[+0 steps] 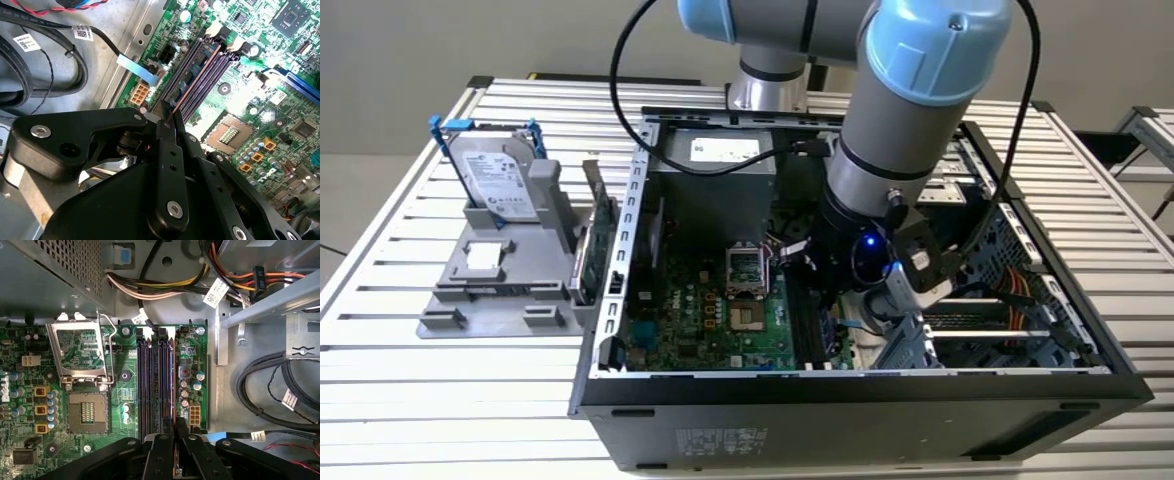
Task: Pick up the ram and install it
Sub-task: 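Insert the ram into the slot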
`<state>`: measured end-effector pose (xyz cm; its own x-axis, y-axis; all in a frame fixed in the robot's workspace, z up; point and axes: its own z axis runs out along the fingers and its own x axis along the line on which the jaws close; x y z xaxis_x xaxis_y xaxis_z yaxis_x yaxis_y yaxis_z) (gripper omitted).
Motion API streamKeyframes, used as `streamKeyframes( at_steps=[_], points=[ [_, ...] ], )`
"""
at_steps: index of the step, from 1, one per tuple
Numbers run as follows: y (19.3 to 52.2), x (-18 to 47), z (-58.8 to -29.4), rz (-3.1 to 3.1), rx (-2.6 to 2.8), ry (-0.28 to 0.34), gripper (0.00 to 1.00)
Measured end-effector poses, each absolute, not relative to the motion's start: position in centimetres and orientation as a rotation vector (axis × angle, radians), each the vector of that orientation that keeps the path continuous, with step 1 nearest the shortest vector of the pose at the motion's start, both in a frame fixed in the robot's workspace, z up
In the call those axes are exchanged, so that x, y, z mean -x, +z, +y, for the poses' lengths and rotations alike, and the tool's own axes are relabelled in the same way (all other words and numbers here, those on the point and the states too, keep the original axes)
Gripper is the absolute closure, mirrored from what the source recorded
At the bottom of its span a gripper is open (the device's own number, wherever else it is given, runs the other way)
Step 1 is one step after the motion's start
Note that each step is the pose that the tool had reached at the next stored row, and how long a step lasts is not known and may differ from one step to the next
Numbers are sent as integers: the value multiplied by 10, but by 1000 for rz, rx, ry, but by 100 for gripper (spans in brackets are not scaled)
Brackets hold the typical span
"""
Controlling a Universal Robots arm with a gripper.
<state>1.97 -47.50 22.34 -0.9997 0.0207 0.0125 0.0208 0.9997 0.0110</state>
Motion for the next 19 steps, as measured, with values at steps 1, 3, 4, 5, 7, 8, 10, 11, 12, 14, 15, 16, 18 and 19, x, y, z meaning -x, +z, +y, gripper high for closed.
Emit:
streamKeyframes(
  at_steps=[1, 3, 4, 5, 7, 8, 10, 11, 12, 14, 15, 16, 18, 19],
  points=[
    [223, -20, -475, -3129, 32, -17, 100],
    [222, -20, -475, -3129, 32, -17, 100],
    [222, -20, -475, -3129, 32, -17, 100],
    [221, -20, -475, -3129, 32, -17, 100],
    [220, -20, -475, -3129, 32, -17, 100],
    [219, -20, -475, -3129, 32, -17, 100],
    [219, -19, -475, -3129, 32, -17, 100],
    [219, -20, -475, -3129, 32, -17, 100],
    [219, -20, -475, -3129, 33, -17, 100],
    [219, -19, -474, -3129, 34, -17, 100],
    [219, -20, -474, -3129, 35, -17, 100],
    [219, -19, -474, -3129, 35, -17, 100],
    [218, -20, -474, -3129, 36, -17, 100],
    [218, -20, -474, -3129, 38, -17, 100]
  ],
)
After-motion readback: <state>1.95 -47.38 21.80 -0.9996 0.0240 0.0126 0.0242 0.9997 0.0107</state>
